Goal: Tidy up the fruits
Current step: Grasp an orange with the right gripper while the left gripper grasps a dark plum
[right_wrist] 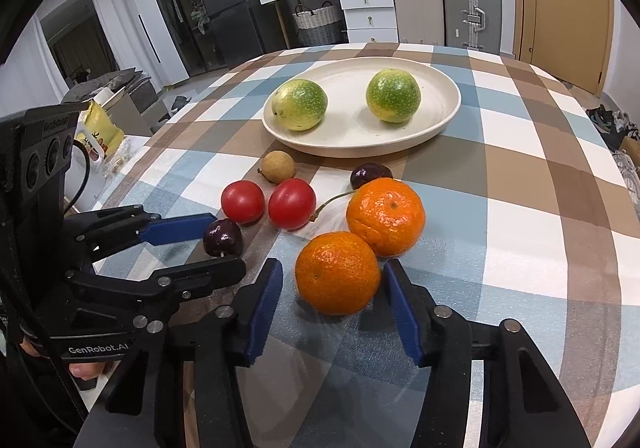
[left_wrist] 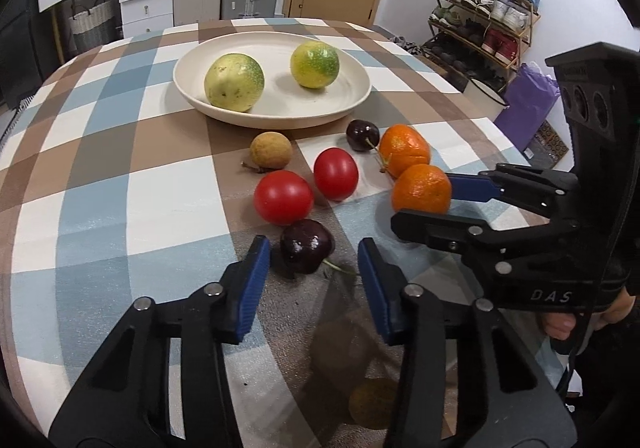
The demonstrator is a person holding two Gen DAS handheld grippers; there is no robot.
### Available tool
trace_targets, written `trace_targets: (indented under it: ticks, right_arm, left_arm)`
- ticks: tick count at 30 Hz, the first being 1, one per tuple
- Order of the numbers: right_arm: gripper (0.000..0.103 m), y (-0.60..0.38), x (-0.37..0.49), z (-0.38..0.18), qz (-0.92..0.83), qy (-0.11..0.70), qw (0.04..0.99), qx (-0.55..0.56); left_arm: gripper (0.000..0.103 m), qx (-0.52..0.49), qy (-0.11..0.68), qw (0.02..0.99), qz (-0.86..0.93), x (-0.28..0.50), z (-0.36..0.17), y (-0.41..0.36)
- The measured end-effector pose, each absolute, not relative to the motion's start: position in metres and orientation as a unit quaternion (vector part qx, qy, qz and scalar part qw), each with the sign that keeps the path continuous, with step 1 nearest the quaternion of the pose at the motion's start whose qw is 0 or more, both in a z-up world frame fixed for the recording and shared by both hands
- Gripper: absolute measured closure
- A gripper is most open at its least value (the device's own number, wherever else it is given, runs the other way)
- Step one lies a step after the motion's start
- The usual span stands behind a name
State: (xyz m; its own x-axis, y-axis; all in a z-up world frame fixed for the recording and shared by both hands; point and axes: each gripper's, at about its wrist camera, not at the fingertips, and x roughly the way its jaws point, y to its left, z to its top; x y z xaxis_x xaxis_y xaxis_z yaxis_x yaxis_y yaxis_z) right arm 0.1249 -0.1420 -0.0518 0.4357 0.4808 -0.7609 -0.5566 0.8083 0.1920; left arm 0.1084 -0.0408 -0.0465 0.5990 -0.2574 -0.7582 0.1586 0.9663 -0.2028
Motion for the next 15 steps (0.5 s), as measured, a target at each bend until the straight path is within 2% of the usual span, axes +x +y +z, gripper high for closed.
trace_targets:
  ticks: [5, 10, 15]
  right_arm:
    - [0.053, -0.1419, 0.1231, -0.0511, 0.309, 0.433, 0.846, -0.043]
    - [0.062, -0.1443, 0.124, -0.0512, 0.307, 0.433, 0.847, -0.042]
    - [0.062, -0.1467, 0.1226, -0.0515, 0.309, 0.431, 0.847, -0.04]
  left_arm:
    - [0.079, -0.071, 0.432, 0.892, -0.118, 0.1068, -0.0464, -0.0368]
    - [0.079, -0.084, 0.428, 0.892, -0.116, 0.1064, -0.0459, -0.0311]
    - [0.079, -0.084, 0.424, 0.894, -0.117, 0.1051, -0.0439, -0.0309]
